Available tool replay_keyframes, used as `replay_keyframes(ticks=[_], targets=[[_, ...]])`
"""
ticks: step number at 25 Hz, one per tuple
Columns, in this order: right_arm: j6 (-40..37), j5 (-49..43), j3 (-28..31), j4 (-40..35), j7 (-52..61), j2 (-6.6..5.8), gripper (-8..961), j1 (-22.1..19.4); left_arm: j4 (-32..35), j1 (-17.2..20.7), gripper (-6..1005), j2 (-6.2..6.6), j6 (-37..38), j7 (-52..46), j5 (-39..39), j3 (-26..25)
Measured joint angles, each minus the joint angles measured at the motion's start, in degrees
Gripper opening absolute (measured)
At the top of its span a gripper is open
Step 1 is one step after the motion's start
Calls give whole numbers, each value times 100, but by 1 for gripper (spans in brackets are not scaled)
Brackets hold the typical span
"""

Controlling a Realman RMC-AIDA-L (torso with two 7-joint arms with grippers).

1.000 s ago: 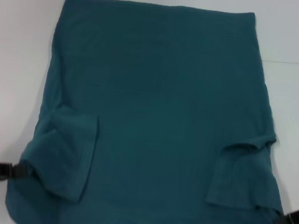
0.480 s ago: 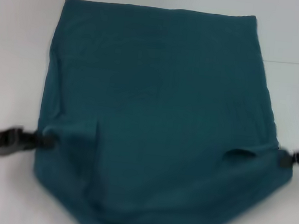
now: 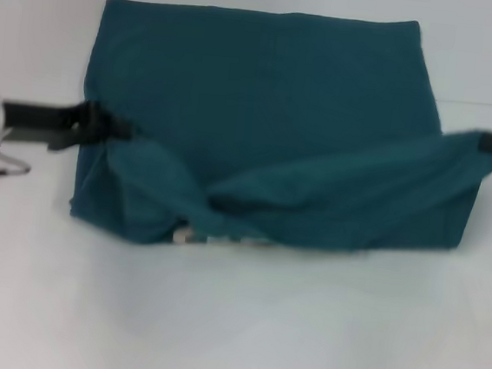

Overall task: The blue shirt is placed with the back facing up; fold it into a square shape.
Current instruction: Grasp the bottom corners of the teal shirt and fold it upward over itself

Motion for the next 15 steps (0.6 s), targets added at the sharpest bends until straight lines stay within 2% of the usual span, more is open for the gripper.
replay_keyframes(ticks=[2, 4, 7, 8, 9, 12, 15], targets=[[442, 189, -36, 16, -49, 78, 49, 49, -106, -224, 22, 30, -475, -92, 0, 190], [973, 271, -65, 98, -182, 167, 50, 138, -168, -342, 22, -16, -984, -117, 0, 383], [1631, 266, -263, 443, -439, 212, 52, 373, -201, -410, 22, -217, -1980, -99, 2, 777], [1889, 254, -435, 557, -486, 219, 52, 453, -201, -410, 22, -217, -1980, -99, 2, 777], [2123, 244, -640, 648, -508, 231, 53, 531, -224, -410, 22, -372, -2683, -79, 2, 1157], [2908, 231, -1331, 796, -451, 301, 54, 668, -236, -396, 22, -467, -3164, -12, -1, 1499], [3512, 226, -1611, 832, -346, 405, 56, 731, -224, -393, 22, -539, -3496, 214, -30, 1697]])
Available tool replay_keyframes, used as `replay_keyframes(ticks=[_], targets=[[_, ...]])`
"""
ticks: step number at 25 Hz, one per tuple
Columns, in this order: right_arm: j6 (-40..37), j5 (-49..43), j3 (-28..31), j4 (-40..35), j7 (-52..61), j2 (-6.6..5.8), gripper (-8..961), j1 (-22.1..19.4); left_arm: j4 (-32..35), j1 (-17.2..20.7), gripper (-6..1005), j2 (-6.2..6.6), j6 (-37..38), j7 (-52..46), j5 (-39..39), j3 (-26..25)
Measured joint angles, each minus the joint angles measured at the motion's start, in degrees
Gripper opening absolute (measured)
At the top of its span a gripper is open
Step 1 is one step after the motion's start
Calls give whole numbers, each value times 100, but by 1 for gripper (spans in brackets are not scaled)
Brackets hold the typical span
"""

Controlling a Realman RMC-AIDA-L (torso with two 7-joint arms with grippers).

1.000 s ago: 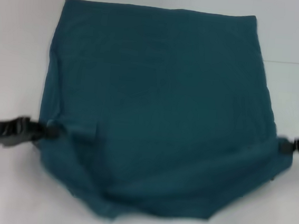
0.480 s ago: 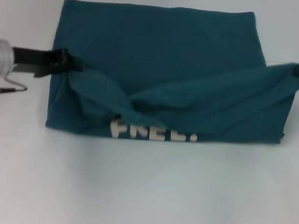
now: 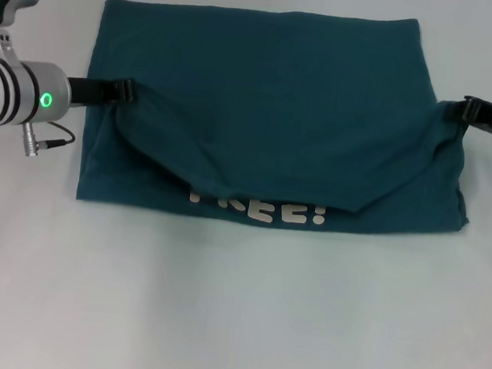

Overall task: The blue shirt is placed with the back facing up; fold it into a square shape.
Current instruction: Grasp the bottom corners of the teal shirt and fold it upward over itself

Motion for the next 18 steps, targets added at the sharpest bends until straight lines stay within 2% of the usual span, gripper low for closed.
replay_keyframes(ticks=[6, 13, 18], targets=[[427, 3, -44, -7, 39, 39, 59, 131, 75, -59, 22, -29, -339, 135, -7, 10], [961, 15, -70, 99, -108, -37, 63, 504, -44, -351, 21, -23, -935, 137, 28, 24], [1447, 3, -418, 393, -192, -49, 65, 779, -365, -507, 21, -4, -1362, 137, 30, 133]])
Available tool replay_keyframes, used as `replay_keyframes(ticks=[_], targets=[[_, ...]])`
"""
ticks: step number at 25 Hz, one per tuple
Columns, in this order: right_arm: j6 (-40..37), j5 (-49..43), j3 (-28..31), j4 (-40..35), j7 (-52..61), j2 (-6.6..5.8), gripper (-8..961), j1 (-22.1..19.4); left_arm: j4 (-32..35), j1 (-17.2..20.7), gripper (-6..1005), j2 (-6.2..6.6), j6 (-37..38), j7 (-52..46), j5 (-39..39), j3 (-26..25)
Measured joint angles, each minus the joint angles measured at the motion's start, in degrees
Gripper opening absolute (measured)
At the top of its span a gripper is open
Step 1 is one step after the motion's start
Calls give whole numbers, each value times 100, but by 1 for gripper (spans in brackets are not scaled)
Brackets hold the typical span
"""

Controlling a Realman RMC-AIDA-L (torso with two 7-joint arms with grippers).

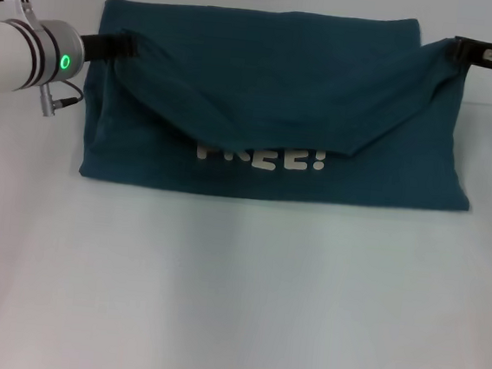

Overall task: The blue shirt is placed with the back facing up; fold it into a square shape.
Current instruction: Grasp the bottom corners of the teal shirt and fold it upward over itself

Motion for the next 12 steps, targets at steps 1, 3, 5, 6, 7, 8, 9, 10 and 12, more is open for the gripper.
replay_keyframes(ticks=[1, 3, 5, 6, 7, 8, 9, 10, 12], targets=[[97, 0, -90, 54, -2, -3, 66, 48, -53, -18, 21, -2, -114, 0, 1, 40], [249, 0, -251, 153, -24, -2, 67, 137, -100, -30, 21, -21, -230, 0, 3, 86], [328, 0, -331, 197, -50, 7, 68, 192, -131, -33, 21, -33, -325, 0, 4, 126], [364, 0, -361, 208, -60, 14, 68, 219, -145, -36, 21, -38, -379, 0, 4, 150], [378, -1, -383, 211, -62, 17, 69, 240, -152, -37, 22, -47, -419, 0, 5, 161], [388, 0, -396, 212, -62, 17, 69, 256, -157, -39, 22, -58, -451, 0, 5, 170], [394, 0, -410, 212, -62, 15, 70, 275, -157, -39, 22, -74, -484, 0, 6, 178], [396, 0, -423, 212, -63, 12, 70, 293, -157, -39, 23, -85, -497, 0, 6, 179], [382, 0, -463, 212, -62, 4, 71, 312, -158, -39, 30, -98, -509, 16, 6, 189]])
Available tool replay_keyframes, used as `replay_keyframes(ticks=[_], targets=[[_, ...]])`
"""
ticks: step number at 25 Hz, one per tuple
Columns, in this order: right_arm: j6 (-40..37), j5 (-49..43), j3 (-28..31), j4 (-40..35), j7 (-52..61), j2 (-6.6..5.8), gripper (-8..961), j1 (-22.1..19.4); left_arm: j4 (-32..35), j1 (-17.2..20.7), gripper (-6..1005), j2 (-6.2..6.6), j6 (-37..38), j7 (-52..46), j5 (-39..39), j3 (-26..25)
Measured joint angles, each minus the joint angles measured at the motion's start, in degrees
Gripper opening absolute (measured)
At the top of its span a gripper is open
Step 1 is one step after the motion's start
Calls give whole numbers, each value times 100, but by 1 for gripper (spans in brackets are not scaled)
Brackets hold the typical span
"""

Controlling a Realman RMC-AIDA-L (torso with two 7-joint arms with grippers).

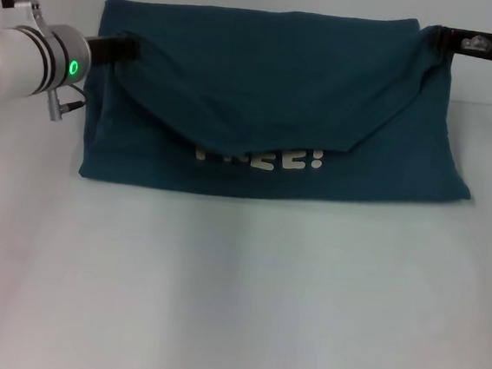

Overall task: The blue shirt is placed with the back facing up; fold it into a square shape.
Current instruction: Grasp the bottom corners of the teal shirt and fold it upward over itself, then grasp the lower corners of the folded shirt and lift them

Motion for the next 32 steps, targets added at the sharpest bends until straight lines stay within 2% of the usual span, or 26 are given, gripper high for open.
replay_keyframes(ticks=[6, 10, 13, 15, 18, 20, 23, 27, 28, 29, 32], targets=[[-205, -134, -213, 45, 66, -6, 74, -8, -9, 30, 70, -62, 8, 158, 0, 421], [-269, -707, -224, 64, 362, -23, 76, 5, -55, 26, 97, -69, 20, -51, 0, 396], [-343, -981, -180, -6, 687, -47, 78, -49, 142, 181, 117, -85, 73, -385, -12, 392], [-536, -965, -94, -167, 747, -92, 172, -173, 444, 358, 130, -139, 196, -548, -30, 390], [-871, -924, 179, -407, 746, -142, 314, -346, 982, 678, 263, -250, 438, -754, -64, 408], [-1142, -832, 406, -554, 741, -176, 384, -459, 1170, 818, 351, -255, 678, -889, -115, 408], [-1835, -448, 741, -851, 694, -223, 490, -738, 1407, 1047, 589, -233, 1194, -1014, -352, 251], [-3006, 563, 1000, -1212, 372, -193, 673, -1413, 1702, 1536, 746, -212, 1877, -965, -1070, 27], [-3286, 848, 1046, -1227, 234, -174, 722, -1620, 1738, 1772, 785, -137, 2247, -911, -1460, -8], [-3547, 1128, 1092, -1205, 105, -164, 771, -1796, 1738, 1772, 785, -137, 2247, -911, -1460, -8], [-4198, 1723, 1169, -1041, -238, -146, 790, -2293, 1588, 1994, 784, 0, 2748, -727, -1879, -215]])
